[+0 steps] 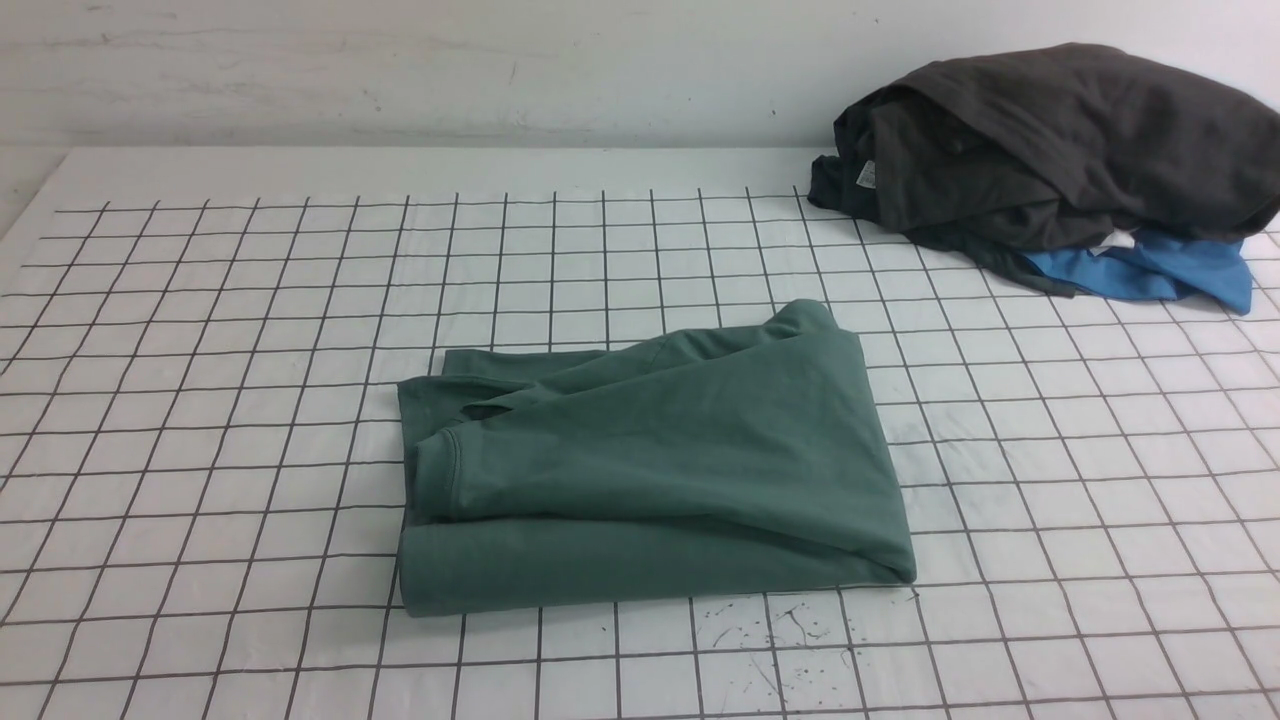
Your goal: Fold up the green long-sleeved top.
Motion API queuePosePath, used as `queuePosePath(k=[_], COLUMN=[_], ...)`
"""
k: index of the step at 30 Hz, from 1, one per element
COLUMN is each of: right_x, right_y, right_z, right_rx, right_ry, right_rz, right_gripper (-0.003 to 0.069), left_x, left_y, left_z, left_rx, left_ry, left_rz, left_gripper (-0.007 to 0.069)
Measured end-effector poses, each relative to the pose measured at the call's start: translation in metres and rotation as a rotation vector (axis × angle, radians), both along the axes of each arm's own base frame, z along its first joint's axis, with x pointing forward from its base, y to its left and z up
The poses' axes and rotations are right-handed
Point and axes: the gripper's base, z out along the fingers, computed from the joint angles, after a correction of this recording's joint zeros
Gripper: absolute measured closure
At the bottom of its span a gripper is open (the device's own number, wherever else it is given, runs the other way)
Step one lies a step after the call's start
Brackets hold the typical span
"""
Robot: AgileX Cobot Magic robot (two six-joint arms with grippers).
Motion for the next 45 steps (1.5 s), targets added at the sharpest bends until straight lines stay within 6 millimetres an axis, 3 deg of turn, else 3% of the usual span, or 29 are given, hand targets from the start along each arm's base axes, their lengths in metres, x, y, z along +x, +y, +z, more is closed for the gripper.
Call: queuePosePath(k=[10, 17, 20, 25, 31, 45], right_x=[0.000, 0.000, 0.000, 0.000, 0.000, 0.000], right_y=[0.000, 0.000, 0.000, 0.000, 0.000, 0.000], right_z=[0.000, 0.000, 0.000, 0.000, 0.000, 0.000], right_rx=[0.000, 0.001, 0.004, 0.004, 0.005, 0.005], right_ry=[0.000, 0.000, 0.000, 0.000, 0.001, 0.001], right_rz=[0.000, 0.000, 0.000, 0.000, -0.001, -0.001], right_gripper=[0.0673, 0.0673, 0.0673, 0.0673, 0.0673, 0.0673], left_x=[0.000, 0.004, 0.006, 0.011, 0.017, 0.016], left_y=[0.000, 0.000, 0.000, 0.003, 0.007, 0.008], left_z=[0.000, -0.019, -0.031, -0.071, -0.115, -0.120], left_rx=[0.000, 0.002, -0.010, -0.015, -0.001, -0.003], left_ry=[0.001, 0.009, -0.074, -0.263, -0.198, -0.148], left_rz=[0.000, 0.004, 0.010, 0.061, 0.139, 0.152], left_gripper=[0.0629, 0.0629, 0.0629, 0.0629, 0.0629, 0.0629])
